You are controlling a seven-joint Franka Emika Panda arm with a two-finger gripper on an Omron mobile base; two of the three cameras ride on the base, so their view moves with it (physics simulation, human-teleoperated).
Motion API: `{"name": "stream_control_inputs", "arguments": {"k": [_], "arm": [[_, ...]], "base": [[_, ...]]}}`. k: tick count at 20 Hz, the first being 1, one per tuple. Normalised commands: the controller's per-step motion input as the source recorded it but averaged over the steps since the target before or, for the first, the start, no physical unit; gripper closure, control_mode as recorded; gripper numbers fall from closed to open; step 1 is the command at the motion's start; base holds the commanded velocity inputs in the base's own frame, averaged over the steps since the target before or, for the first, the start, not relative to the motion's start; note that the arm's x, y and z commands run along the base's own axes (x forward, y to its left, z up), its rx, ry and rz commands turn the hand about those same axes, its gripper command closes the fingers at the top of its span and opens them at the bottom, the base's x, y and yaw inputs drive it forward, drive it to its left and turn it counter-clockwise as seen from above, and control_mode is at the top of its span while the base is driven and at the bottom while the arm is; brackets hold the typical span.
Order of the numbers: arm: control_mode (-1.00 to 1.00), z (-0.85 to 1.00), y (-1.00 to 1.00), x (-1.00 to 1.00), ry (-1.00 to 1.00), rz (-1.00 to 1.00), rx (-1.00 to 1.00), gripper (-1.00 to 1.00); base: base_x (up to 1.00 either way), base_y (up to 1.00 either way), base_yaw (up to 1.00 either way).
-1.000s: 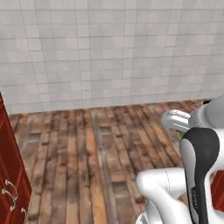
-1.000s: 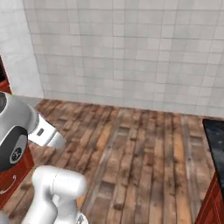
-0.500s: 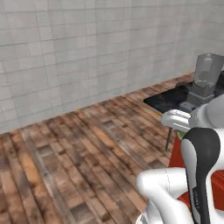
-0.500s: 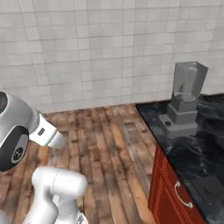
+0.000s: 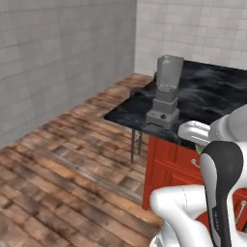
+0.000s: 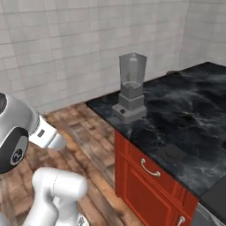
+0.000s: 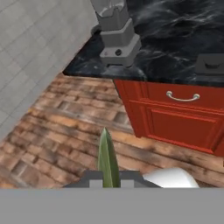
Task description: Grab the lemon and lemon wedge from the fridge, place them in the blender, close the lid, and turn on the blender to create a marinade.
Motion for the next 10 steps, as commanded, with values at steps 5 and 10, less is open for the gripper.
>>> {"name": "stream_control_inputs", "arguments": {"k": [5,10], "arm": [[1.0,0.0,0.0,0.0,0.0,0.0,0.0,1.0],[1.0,0.0,0.0,0.0,0.0,0.0,0.0,1.0]], "base": [[0.34,0.6,-0.55],[0.36,0.87,-0.49]]}}
